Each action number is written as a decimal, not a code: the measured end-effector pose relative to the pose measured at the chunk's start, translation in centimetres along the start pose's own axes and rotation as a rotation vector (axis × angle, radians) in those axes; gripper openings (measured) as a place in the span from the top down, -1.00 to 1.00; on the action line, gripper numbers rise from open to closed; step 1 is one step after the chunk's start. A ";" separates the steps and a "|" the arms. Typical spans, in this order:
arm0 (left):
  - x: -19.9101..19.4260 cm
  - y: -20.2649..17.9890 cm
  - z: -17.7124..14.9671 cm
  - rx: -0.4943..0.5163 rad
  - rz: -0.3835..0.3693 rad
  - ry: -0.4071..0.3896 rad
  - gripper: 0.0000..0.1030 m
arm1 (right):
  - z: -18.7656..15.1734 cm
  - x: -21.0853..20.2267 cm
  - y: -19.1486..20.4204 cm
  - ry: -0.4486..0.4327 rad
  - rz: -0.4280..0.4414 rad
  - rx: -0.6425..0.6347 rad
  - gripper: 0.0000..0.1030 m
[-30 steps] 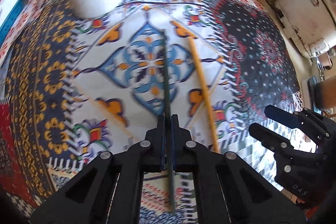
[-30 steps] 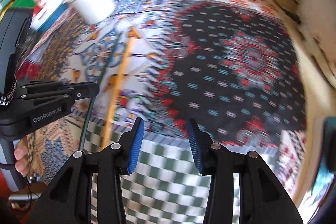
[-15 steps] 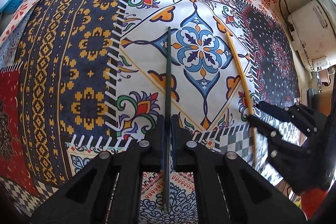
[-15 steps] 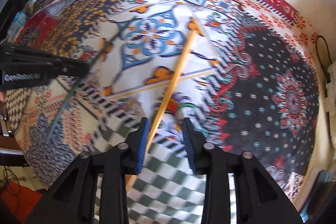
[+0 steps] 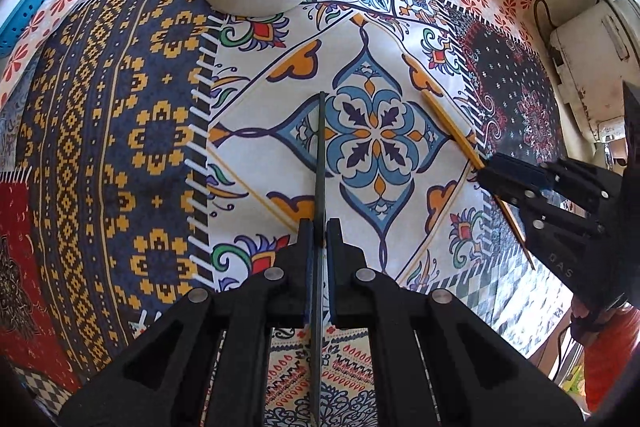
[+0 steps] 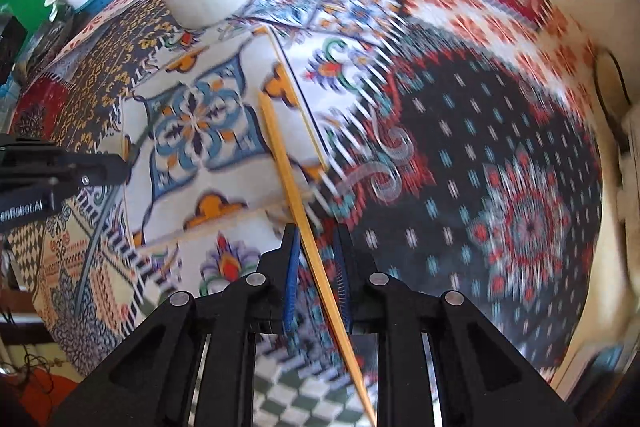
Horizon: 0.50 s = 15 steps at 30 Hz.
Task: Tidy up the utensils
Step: 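Grasp a dark green stick with the left tool while the right tool grasps a yellow wooden stick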
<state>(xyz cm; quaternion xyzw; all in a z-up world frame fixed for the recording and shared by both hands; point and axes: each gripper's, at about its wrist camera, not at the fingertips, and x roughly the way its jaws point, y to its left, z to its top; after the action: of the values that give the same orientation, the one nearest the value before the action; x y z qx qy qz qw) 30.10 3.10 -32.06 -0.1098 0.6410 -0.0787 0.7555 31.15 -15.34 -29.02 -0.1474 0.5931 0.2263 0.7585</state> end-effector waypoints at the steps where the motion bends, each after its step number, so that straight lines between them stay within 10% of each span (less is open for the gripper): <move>1: 0.0 0.0 0.2 0.000 -0.005 0.004 0.90 | 0.5 0.2 0.3 0.000 -0.002 -0.017 0.70; 15: 1.1 -0.7 2.1 0.009 -0.045 0.005 0.91 | 4.4 1.5 3.1 -0.028 -0.020 -0.094 0.85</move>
<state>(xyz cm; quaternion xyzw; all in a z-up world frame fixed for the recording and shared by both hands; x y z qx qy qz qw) 32.40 2.26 -32.56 -0.1205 0.6398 -0.0990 0.7526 33.49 -10.23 -29.19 -0.1856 0.5697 0.2480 0.7613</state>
